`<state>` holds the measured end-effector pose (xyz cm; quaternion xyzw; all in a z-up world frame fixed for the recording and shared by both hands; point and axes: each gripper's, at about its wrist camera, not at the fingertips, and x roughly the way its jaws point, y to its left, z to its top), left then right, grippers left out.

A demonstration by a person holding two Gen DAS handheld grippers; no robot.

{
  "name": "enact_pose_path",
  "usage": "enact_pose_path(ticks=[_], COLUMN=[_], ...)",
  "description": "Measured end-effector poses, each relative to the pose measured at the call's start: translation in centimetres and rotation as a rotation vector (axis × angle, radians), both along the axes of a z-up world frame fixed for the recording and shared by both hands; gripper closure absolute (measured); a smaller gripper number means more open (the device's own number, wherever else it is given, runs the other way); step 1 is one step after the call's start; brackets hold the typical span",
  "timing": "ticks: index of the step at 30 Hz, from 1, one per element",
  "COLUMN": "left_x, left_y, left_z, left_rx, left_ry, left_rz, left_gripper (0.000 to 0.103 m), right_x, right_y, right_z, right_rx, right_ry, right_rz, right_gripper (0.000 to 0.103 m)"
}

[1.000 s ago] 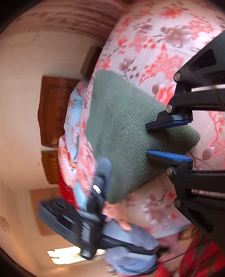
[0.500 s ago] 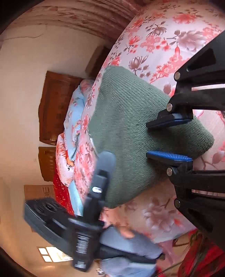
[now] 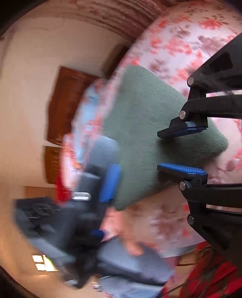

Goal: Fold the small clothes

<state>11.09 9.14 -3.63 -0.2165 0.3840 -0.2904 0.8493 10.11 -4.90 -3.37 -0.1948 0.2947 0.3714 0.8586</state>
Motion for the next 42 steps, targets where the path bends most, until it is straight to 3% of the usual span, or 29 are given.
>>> enact_pose_path(ticks=[3,5,8,11,13,16,20,25,29,33,36,41,42], left_x=[0.7,0.6,0.7,1.5,2.0,1.8,0.9,0.3,-0.6,-1.4,-1.5,-1.7,-1.9], left_y=[0.5,0.9,1.4,1.2,0.5,0.1,0.5,0.7,0.9,1.1,0.8,-0.6,-0.8], left_z=[-1.3,-0.7,0.5,0.7,-0.1,-0.8,-0.5,-0.3,0.1,0.2,-0.1,-0.2,-0.1], left_rx=[-0.009,-0.026,-0.028,-0.029,0.056,0.183,0.262,0.353,0.428,0.443,0.441,0.446,0.455], left_ry=[0.038,0.032,0.001,-0.003,0.012,0.027,0.002,0.0,-0.032,-0.054,-0.046,-0.035,-0.041], left_rz=[0.018,0.019,0.036,0.057,0.11,0.183,0.246,0.311,0.362,0.39,0.382,0.376,0.383], left_gripper=[0.0,0.0,0.0,0.0,0.0,0.0,0.0,0.0,0.0,0.0,0.0,0.0,0.0], right_x=[-0.1,0.2,1.0,3.6,5.6,6.5,7.4,10.8,9.8,6.4,4.3,4.8,4.6], right_y=[-0.3,-0.7,-2.4,-3.7,-3.8,-4.3,-5.3,-5.1,-5.4,-4.9,-5.0,-3.7,-3.6], right_z=[-0.5,0.8,2.3,2.1,0.2,0.9,2.6,1.3,3.3,4.1,3.7,1.1,0.6], right_rx=[0.027,0.058,0.099,0.147,0.122,0.185,0.199,0.219,0.258,0.237,0.218,0.161,0.162], right_ry=[-0.023,0.008,-0.038,0.028,0.102,0.146,0.07,0.147,0.123,0.093,0.1,0.157,0.124], right_rz=[0.012,0.026,-0.004,-0.052,-0.032,-0.035,-0.106,-0.152,-0.179,-0.144,-0.137,-0.112,-0.099], right_gripper=[0.073,0.073,0.073,0.073,0.073,0.074,0.074,0.071,0.071,0.07,0.069,0.069,0.069])
